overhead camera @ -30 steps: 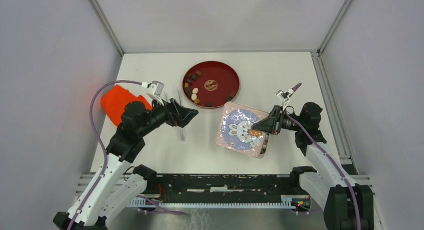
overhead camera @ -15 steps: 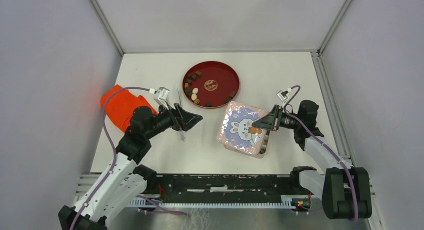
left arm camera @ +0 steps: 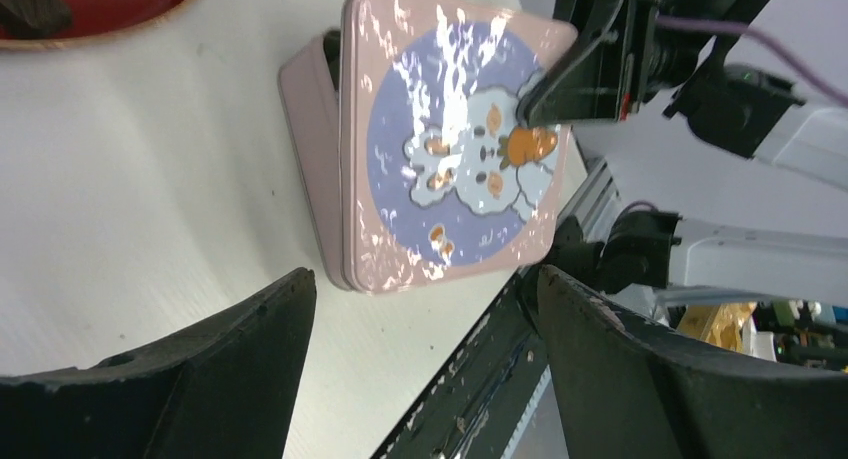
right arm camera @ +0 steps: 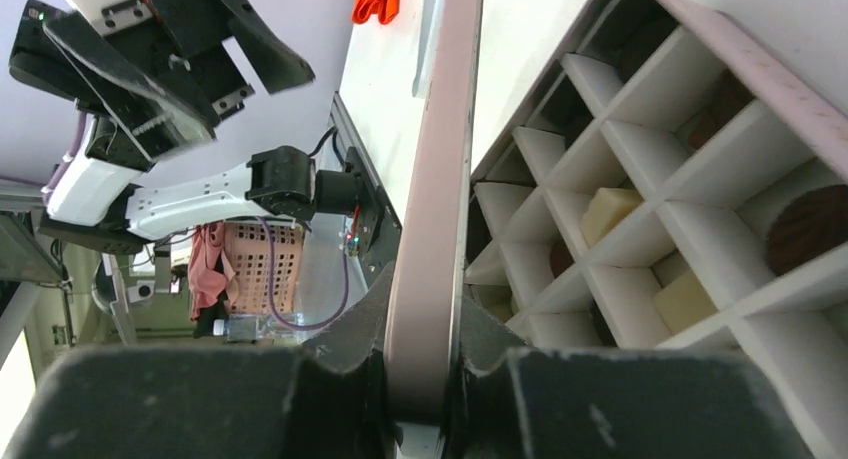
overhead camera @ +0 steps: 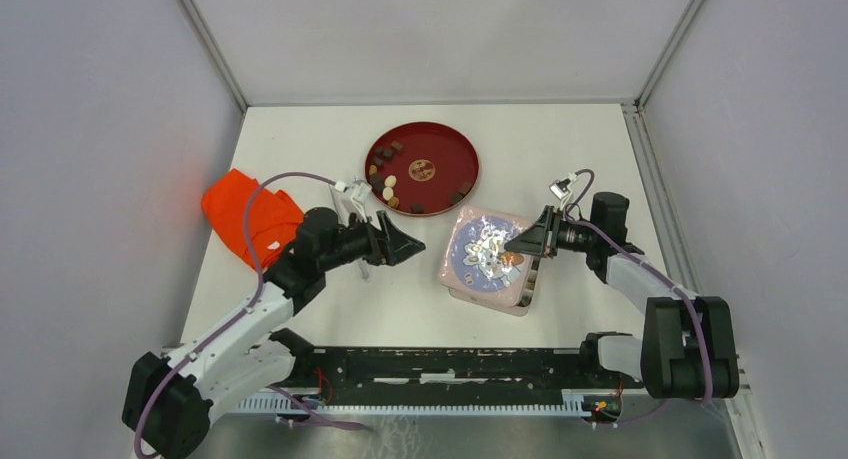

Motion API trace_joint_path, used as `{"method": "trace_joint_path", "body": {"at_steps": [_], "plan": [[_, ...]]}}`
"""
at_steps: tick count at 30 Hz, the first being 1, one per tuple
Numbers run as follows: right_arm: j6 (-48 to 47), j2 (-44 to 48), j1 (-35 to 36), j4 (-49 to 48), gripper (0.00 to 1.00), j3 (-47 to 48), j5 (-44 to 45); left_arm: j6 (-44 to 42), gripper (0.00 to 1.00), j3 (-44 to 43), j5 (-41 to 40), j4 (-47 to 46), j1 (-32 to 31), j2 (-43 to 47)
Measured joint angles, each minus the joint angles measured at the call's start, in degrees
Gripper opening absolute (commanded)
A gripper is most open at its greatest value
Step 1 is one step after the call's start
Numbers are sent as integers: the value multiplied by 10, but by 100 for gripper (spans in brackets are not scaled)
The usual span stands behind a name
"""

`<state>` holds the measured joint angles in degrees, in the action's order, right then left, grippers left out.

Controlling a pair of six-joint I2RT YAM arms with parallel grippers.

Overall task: Pack the chocolate
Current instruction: Close the box lid on the packing box.

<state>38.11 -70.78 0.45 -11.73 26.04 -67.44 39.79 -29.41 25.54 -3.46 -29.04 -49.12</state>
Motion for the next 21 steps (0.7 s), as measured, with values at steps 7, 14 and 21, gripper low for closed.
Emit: {"method": "trace_joint_path", "body": {"at_steps": [7, 14, 21], "plan": [[-18, -2, -32, 23, 5, 0, 0, -9, 80, -28, -41, 0, -94, -114], [-29, -12, -43, 41, 6, 4, -3, -29, 79, -78, -78, 5, -126, -197], [-31, -8, -43, 49, 7, 4, -14, -53, 76, -114, -90, 10, -135, -261]]}}
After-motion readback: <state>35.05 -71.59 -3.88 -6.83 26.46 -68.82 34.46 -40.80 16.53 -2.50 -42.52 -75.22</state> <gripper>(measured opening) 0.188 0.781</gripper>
